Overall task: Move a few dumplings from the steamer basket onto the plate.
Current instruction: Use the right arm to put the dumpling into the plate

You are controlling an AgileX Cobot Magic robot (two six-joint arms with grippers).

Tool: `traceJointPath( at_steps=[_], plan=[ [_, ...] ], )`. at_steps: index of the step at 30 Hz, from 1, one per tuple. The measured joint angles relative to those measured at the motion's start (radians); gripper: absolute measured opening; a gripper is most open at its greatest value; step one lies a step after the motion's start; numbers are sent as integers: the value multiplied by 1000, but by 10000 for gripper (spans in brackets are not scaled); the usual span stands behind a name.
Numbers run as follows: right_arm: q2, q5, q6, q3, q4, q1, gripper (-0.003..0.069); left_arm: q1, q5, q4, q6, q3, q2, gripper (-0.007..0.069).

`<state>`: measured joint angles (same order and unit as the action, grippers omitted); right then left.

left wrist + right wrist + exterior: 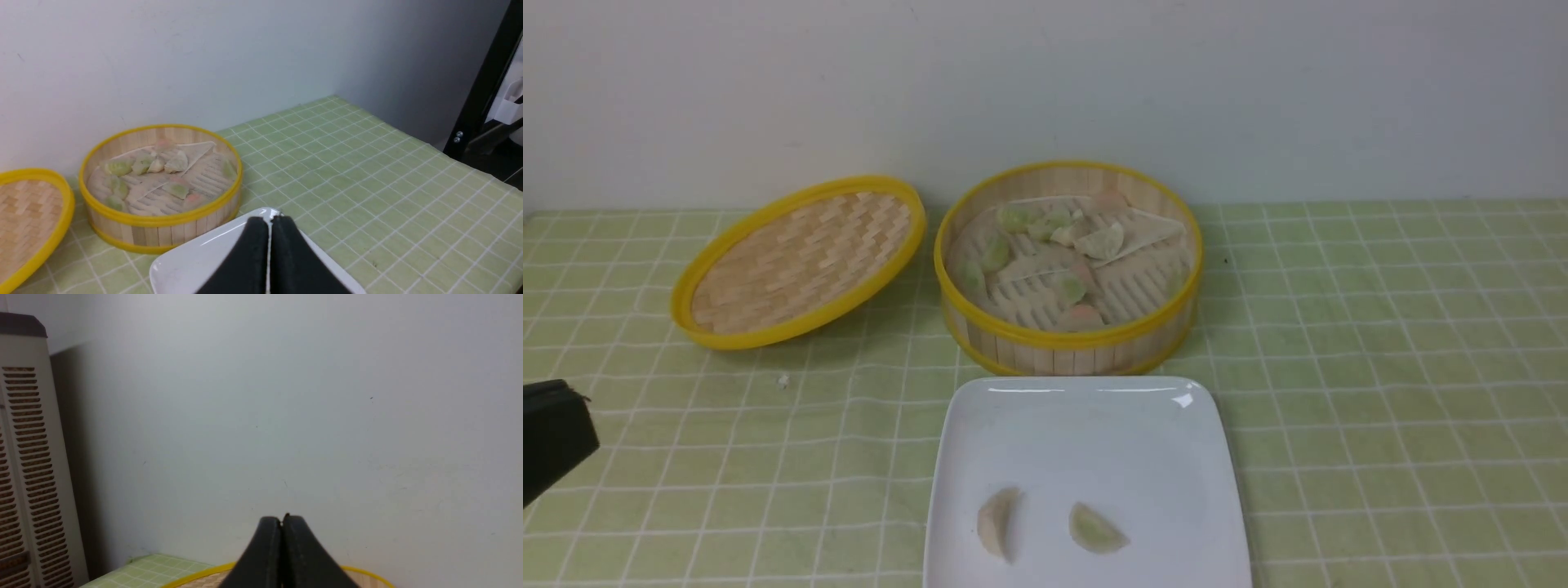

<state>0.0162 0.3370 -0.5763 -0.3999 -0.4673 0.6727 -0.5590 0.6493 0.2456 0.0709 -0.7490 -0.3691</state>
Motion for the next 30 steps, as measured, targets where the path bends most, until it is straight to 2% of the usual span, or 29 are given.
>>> traceJointPath(
  at_steps=[6,12,13,21,22,23,25,30],
  plan=[
    [0,0,0,0,0,0,-14,0,-2,-32,18,2,0,-6],
    [0,0,0,0,0,0,-14,27,-150,-139,29,127,40,-6],
    [0,0,0,0,0,0,-14,49,-172,-141,31,161,51,-6],
    [0,0,0,0,0,0,-14,413,-437,-104,45,619,273,-6],
    [0,0,0,0,0,0,-14,413,-442,-104,45,630,279,-6],
    [0,0,0,0,0,0,-14,466,-453,-103,45,698,322,-6],
    [0,0,0,0,0,0,-14,505,-444,-103,45,761,368,-6],
    [0,0,0,0,0,0,-14,516,-304,-149,45,777,379,-6]
  ],
)
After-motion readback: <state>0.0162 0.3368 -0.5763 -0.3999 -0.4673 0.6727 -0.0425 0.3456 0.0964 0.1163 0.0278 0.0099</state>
